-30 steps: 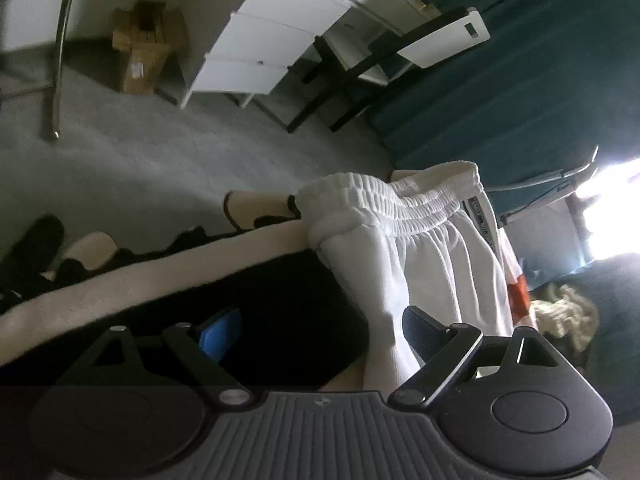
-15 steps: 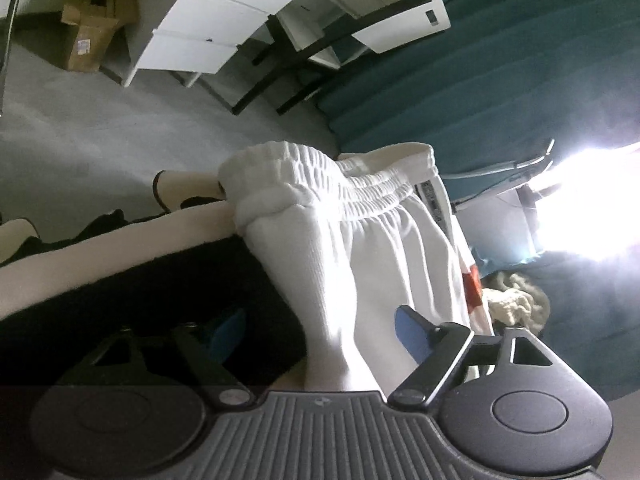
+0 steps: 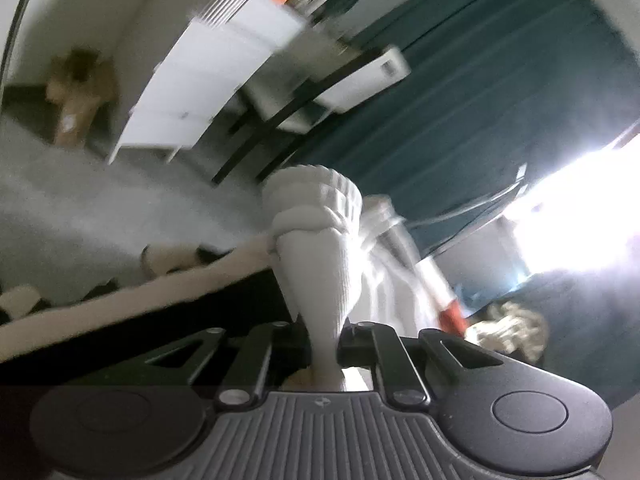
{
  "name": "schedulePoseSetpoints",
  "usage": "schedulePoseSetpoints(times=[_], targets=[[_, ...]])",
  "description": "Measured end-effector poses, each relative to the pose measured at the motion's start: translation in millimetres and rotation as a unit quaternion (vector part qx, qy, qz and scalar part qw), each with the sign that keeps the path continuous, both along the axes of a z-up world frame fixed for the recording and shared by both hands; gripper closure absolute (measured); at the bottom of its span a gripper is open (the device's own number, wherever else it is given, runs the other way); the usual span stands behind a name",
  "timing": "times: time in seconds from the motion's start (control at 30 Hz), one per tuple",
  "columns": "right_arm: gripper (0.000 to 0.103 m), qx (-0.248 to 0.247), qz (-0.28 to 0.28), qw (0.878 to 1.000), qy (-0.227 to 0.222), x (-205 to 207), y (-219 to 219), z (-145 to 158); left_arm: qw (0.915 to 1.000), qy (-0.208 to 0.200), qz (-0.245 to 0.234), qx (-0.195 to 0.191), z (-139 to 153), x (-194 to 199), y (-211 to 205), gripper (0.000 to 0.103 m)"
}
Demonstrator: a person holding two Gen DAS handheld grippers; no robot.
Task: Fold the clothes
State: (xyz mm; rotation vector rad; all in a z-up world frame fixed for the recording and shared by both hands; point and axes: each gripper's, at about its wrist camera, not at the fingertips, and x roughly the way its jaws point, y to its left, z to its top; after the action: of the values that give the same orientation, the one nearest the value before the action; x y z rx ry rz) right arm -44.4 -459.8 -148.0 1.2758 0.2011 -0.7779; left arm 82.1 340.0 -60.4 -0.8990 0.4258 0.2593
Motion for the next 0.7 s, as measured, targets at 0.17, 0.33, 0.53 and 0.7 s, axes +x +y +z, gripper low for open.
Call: schedulePoseSetpoints(times=[0.17, 0.33, 0.53, 0.7], targets=[[0.095, -0.034, 0.007, 0.999, -0.009, 15, -4, 29, 0.9991, -0.042, 0.008, 0.005, 31, 11, -16, 0.093], [0.096, -0.084, 0.028, 0.996, -0.013, 78, -20, 60, 0.9968, -0.073, 0.011, 0.033, 62, 58, -35, 0.092], [0.096, -0.145, 0.051, 0.988, 0.027, 203, -42, 78, 0.9955, -0.050, 0.007, 0.080, 68, 177, -67, 0.092], [0.096, -0.192, 0.082, 0.972, 0.109, 316, -60, 36, 0.9904, 0.035, -0.027, 0.131, 34, 303, -93, 0.090]])
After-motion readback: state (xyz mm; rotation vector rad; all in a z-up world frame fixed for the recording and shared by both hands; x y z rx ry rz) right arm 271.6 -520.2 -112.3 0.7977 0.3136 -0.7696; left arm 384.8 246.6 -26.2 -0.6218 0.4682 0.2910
